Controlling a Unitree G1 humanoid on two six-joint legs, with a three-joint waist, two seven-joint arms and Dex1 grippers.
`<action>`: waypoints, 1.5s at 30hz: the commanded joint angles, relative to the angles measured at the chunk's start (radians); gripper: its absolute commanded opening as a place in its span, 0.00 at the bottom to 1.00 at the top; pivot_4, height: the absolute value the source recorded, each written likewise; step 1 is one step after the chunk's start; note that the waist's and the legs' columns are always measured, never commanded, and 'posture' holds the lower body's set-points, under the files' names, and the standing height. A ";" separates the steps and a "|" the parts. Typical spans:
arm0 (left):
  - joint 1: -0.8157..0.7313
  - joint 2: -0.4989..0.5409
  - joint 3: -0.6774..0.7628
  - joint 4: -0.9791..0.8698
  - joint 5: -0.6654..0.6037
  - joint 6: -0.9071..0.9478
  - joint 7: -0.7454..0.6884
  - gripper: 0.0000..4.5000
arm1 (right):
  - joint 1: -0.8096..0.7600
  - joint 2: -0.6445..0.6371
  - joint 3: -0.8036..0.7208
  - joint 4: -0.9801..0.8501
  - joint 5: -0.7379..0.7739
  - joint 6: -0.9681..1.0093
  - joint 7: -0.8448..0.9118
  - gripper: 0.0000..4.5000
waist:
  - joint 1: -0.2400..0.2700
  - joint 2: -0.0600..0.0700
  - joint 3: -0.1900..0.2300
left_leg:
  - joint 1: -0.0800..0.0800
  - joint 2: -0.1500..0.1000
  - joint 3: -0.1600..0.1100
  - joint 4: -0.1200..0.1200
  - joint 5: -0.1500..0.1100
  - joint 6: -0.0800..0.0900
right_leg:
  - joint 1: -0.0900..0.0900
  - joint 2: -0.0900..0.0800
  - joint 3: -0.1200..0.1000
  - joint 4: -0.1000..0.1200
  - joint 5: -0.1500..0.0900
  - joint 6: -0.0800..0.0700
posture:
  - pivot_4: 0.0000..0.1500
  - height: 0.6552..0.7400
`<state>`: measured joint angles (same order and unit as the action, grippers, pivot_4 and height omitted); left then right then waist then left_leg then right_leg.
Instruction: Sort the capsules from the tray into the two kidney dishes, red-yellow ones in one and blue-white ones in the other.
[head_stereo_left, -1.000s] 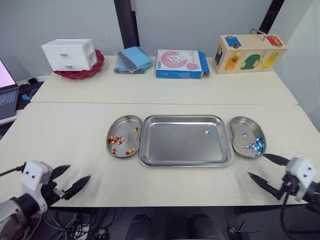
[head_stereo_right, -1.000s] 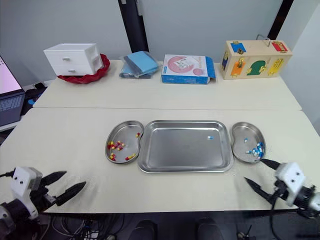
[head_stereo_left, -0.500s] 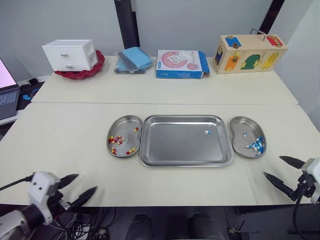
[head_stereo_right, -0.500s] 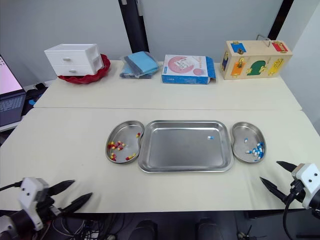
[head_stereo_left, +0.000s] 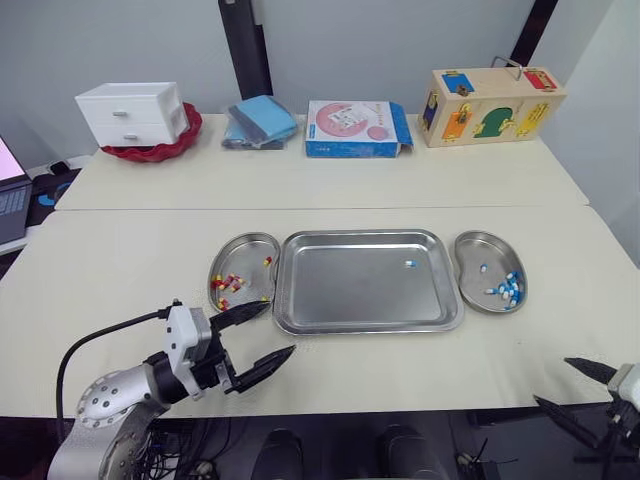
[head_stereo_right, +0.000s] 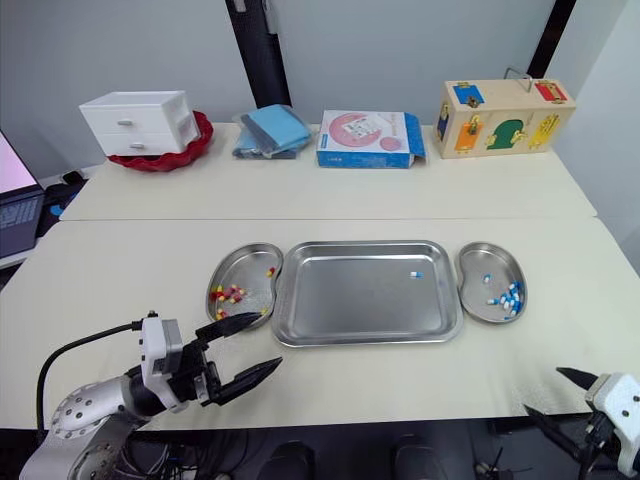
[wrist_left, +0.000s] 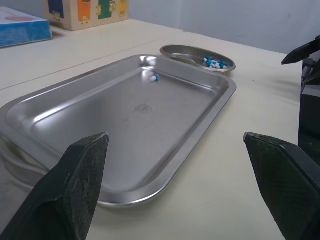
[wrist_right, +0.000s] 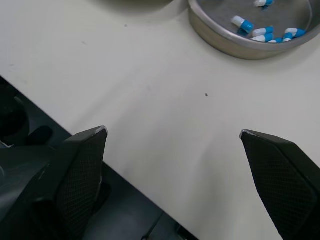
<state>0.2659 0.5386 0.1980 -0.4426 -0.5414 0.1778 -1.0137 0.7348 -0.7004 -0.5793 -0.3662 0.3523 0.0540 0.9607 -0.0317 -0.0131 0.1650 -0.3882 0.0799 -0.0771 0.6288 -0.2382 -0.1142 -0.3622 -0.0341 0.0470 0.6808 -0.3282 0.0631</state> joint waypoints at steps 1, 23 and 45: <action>0.004 -0.008 -0.006 -0.010 -0.008 -0.041 -0.002 0.99 | 0.025 -0.007 -0.034 -0.069 0.005 -0.003 0.017 1.00 | 0.000 0.000 0.000 | 0.000 0.000 0.000 0.000 0.000 0.000 | 0.000 0.000 0.000 0.000 0.000 0.000 | 1.00 0.62; 0.011 -0.042 -0.090 0.032 0.049 -0.153 0.036 1.00 | -0.901 -0.210 0.615 -0.084 -0.087 0.483 -0.099 0.56 | -0.003 -0.003 0.003 | 0.003 0.000 0.000 0.000 0.000 0.000 | 0.003 0.000 0.000 -0.001 0.001 0.001 | 1.00 0.62; -0.007 -0.079 -0.163 0.081 0.085 -0.232 0.054 1.00 | -1.648 0.015 1.052 0.790 -0.464 0.306 0.226 0.56 | 0.003 0.003 0.009 | -0.010 0.000 -0.001 0.000 0.000 0.000 | -0.012 0.000 -0.002 0.001 0.001 0.000 | 1.00 0.62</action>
<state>0.2594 0.4652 0.0453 -0.3476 -0.4533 -0.0313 -0.9623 -0.8871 -0.6846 0.4850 0.4191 -0.0986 0.3861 1.1685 -0.0287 -0.0099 0.1742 -0.3984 0.0798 -0.0780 0.6287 -0.2380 -0.1142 -0.3737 -0.0341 0.0452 0.6822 -0.3269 0.0635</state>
